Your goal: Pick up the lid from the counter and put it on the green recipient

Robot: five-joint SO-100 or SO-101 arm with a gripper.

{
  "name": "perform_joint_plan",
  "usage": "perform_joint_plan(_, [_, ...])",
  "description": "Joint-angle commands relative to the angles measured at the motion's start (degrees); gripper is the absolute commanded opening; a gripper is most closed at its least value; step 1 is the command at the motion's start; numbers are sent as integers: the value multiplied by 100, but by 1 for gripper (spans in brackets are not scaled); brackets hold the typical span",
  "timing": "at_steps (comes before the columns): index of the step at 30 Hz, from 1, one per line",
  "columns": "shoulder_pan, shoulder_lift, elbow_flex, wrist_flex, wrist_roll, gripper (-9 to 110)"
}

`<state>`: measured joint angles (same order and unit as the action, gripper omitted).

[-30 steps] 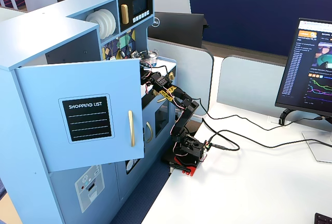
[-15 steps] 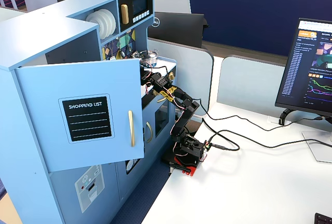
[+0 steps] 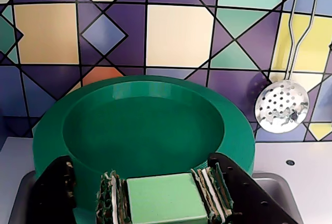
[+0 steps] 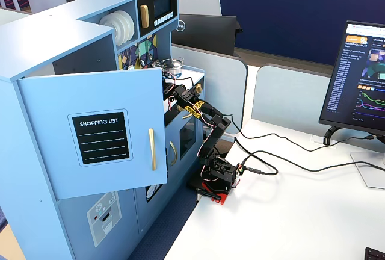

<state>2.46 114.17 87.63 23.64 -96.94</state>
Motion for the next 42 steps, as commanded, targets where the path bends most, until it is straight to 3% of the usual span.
perform_joint_plan(1, [-70, 352, -466, -176, 325, 35])
perform_joint_plan(16, [-35, 958, -835, -141, 281, 50])
perform_joint_plan(23, [158, 1986, -369, 369, 229, 50])
perform_joint_plan(31, [413, 3850, 1608, 1257, 105, 49])
perform_joint_plan(36, [439, 4693, 2733, 2602, 167, 49])
perform_joint_plan(42, [272, 5739, 4263, 3445, 26, 37])
